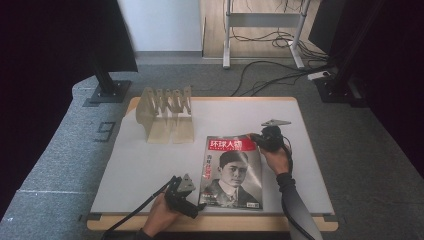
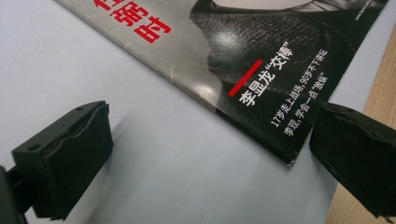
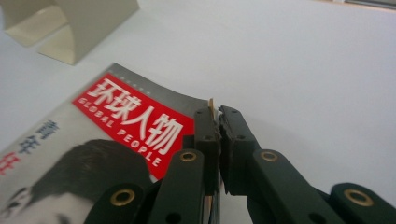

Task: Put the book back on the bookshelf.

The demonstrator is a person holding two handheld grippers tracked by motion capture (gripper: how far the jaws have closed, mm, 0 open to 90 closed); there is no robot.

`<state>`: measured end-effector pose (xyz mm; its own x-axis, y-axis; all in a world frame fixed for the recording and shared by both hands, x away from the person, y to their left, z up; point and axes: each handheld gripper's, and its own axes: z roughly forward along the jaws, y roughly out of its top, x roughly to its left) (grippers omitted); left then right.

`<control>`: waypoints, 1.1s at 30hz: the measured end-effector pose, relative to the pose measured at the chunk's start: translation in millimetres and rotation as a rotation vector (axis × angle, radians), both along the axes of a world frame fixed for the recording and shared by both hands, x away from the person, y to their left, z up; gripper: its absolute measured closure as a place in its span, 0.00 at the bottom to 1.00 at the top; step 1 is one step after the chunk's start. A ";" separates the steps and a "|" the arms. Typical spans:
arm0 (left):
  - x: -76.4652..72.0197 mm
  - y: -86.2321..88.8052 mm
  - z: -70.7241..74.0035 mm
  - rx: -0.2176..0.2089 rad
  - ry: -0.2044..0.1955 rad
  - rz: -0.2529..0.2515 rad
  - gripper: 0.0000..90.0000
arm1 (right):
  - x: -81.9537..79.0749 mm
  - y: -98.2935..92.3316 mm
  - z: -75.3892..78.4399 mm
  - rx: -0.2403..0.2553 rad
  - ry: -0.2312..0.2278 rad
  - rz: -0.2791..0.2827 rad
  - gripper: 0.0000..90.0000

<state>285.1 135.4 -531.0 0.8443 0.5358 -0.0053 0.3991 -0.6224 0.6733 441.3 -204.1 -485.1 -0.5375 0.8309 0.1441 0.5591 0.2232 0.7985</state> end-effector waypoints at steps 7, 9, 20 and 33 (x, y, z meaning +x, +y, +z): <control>0.4 0.1 0.2 -0.001 0.002 -0.002 0.00 | -9.8 7.9 21.7 -0.016 -0.034 0.046 0.95; 0.4 0.1 0.2 -0.001 0.002 -0.002 0.00 | -11.2 9.3 24.6 -0.020 -0.041 0.052 0.95; 1.2 1.1 1.2 0.003 0.009 -0.010 0.00 | -31.2 32.0 58.0 -0.067 -0.121 0.145 0.95; 18.7 6.4 10.5 -0.075 0.116 -0.064 0.07 | -48.9 42.5 92.8 -0.105 -0.196 0.199 0.95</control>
<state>303.8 141.7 -520.5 0.8684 0.4749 -0.1423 0.4375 -0.5990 0.6706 392.4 -161.6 -392.3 -0.7006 0.7110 -0.0596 0.3336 0.4003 0.8535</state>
